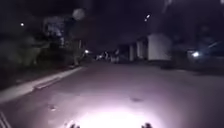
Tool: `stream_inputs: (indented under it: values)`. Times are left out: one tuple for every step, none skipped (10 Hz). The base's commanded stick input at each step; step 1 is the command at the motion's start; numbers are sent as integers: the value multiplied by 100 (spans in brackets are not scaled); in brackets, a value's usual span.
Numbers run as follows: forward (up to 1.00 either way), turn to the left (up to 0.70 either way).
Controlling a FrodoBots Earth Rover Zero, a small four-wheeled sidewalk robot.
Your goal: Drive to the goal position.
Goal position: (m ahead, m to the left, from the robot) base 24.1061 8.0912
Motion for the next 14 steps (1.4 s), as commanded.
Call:
stream_inputs:
  values:
    - [70,0]
    - [70,0]
    - [70,0]
    - [70,0]
    - [70,0]
    - [70,0]
    - [70,0]
    - [70,0]
    - [70,0]
    - [70,0]
    - [70,0]
    - [70,0]
    - [70,0]
    - [70,0]
